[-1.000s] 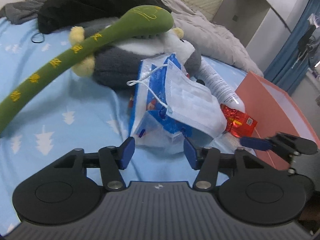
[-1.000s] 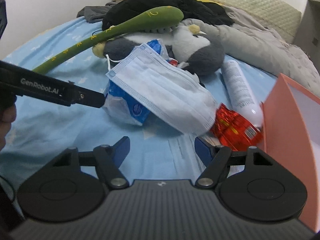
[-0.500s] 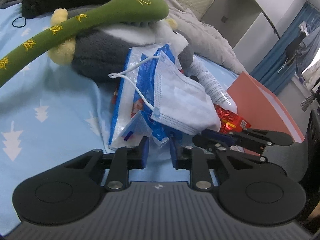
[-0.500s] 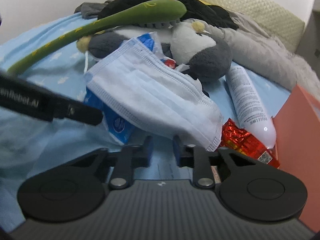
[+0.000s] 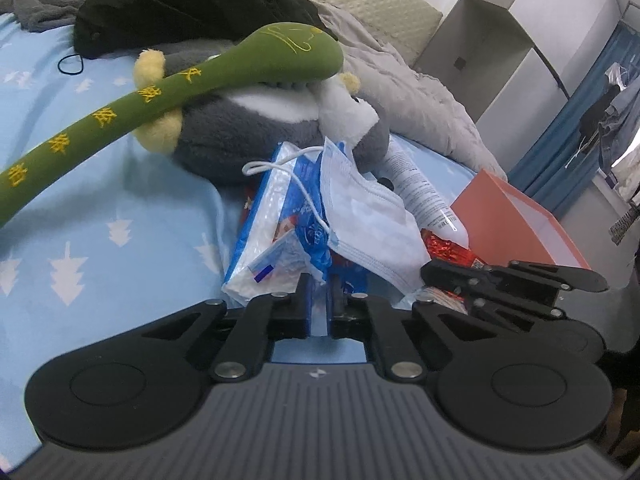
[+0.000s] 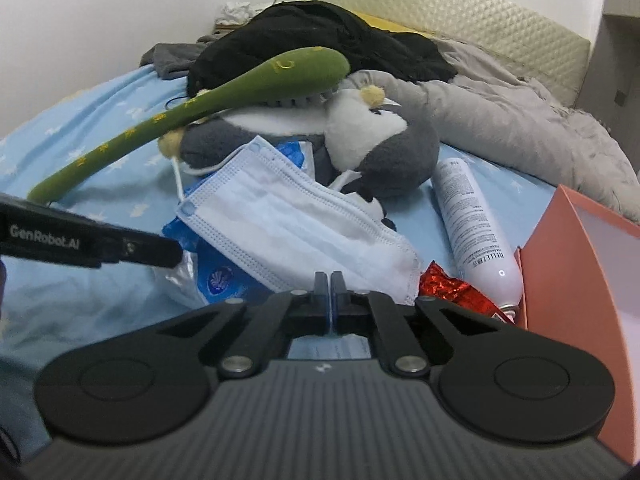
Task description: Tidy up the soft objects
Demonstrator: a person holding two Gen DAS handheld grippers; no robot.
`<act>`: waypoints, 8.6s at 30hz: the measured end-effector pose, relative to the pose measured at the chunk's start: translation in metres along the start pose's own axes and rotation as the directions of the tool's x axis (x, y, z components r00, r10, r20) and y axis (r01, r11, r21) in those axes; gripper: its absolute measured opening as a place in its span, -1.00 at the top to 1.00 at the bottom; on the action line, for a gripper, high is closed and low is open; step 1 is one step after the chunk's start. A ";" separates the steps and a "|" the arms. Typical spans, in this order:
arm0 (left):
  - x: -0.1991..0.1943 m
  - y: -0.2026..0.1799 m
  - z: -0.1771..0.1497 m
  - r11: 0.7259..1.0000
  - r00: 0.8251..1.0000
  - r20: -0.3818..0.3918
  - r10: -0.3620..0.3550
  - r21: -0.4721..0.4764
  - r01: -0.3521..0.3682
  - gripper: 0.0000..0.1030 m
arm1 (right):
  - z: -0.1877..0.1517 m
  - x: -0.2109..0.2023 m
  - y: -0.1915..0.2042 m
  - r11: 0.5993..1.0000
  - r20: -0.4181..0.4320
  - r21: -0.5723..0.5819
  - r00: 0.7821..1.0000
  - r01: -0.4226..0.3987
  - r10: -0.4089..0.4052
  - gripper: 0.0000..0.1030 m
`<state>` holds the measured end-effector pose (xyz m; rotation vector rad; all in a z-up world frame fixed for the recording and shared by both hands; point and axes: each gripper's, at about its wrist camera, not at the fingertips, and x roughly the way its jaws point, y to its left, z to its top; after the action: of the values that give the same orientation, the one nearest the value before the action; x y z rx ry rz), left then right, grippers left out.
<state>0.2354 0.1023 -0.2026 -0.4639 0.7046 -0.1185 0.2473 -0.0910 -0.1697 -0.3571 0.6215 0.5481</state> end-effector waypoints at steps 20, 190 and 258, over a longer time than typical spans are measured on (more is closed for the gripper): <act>-0.007 0.004 -0.011 1.000 1.000 0.014 -0.001 -0.015 0.001 0.86 | -0.001 0.030 0.037 0.957 0.046 -0.279 0.997 0.076 -0.065 0.88; -0.048 -0.050 -0.045 0.965 0.962 -0.096 0.256 0.084 -0.249 0.81 | -0.066 -0.110 0.006 0.881 -0.189 0.468 0.966 -0.071 0.178 0.85; -0.007 -0.152 0.016 0.966 0.983 -0.184 0.006 0.255 0.041 0.62 | -0.077 -0.117 -0.016 0.891 -0.123 0.453 0.989 -0.019 0.084 0.86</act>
<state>0.2476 -0.0259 -0.1193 -0.2108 0.8534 -0.2691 0.1426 -0.1834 -0.1522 0.0637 0.8741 0.4145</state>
